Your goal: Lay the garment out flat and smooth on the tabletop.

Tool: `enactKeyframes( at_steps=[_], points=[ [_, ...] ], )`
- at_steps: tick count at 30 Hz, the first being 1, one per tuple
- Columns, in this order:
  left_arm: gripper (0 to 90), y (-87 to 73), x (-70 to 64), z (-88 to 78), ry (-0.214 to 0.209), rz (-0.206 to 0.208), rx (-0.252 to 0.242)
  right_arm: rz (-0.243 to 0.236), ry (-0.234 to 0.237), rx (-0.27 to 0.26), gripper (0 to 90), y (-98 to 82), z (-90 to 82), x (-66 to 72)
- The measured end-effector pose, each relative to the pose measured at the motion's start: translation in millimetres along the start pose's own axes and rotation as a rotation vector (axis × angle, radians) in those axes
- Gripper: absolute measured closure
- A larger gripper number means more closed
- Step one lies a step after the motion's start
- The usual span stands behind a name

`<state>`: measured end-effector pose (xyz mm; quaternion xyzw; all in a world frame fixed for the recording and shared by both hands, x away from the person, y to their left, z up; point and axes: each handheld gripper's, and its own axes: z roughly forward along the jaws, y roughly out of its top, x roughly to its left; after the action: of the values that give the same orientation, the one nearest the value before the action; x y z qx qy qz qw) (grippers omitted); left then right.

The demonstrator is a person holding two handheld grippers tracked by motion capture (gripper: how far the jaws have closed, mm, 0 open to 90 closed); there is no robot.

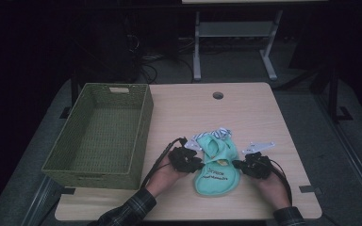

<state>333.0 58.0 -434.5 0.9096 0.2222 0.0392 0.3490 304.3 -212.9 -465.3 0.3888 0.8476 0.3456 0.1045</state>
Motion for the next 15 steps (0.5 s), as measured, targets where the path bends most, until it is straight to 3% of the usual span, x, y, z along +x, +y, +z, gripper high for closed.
enactKeyframes(
  at_steps=[7,15],
  points=[
    [66.1,13.8,24.5,-3.1,0.062,-0.045,-0.022,-0.003,-0.004,0.001,89.7,0.0,0.0,1.1],
    [62.0,31.4,48.2,9.4,0.114,-0.066,-0.027,-0.009,-0.004,0.000,89.7,-0.4,0.0,1.0]
  ],
)
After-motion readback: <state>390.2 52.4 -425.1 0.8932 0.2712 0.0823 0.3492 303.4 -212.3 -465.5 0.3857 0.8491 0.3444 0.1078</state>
